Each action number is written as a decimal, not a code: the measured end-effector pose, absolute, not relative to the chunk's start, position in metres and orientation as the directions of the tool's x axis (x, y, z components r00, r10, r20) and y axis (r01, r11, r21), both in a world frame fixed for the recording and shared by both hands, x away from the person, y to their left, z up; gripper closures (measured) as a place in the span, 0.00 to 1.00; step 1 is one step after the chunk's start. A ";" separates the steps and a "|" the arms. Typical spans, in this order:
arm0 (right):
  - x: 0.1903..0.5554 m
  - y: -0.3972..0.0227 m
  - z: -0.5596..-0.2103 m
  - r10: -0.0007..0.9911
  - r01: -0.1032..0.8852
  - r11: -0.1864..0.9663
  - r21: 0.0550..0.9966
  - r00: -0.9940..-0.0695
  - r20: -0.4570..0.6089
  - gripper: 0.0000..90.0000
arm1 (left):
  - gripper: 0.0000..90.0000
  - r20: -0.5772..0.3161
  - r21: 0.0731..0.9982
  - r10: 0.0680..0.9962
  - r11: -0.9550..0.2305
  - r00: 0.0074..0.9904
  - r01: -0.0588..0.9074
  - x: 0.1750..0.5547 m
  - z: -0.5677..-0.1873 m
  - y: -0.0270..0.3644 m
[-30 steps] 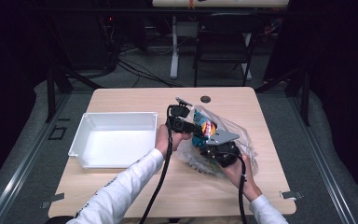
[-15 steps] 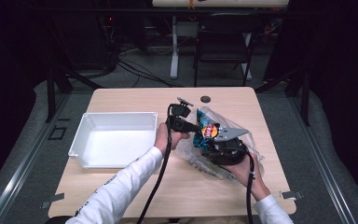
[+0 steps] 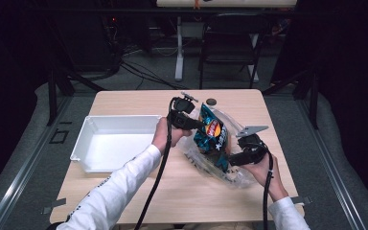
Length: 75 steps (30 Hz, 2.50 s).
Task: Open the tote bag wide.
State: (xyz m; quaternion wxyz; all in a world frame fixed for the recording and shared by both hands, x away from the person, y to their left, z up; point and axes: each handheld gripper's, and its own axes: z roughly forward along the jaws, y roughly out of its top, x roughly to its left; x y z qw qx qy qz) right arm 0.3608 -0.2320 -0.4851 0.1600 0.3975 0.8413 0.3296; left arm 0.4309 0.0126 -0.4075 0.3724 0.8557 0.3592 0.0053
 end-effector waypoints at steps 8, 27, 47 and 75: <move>0.367 -0.239 -0.499 0.785 0.608 0.458 0.649 -0.618 0.025 0.17 | 0.99 -0.192 0.644 0.606 -0.516 0.772 0.566 0.432 -0.380 0.014; 0.372 -0.247 -0.511 0.800 0.651 0.456 0.607 -0.599 0.040 0.17 | 0.99 -0.119 0.668 0.614 -0.532 0.780 0.520 0.434 -0.317 0.040; 0.377 -0.243 -0.522 0.811 0.679 0.471 0.563 -0.584 0.026 0.18 | 1.00 -0.075 0.719 0.668 -0.479 0.741 0.504 0.427 -0.263 0.096; 0.377 -0.250 -0.526 0.831 0.700 0.460 0.546 -0.556 0.013 0.18 | 1.00 -0.014 0.665 0.764 -0.474 0.645 0.577 0.411 -0.269 0.195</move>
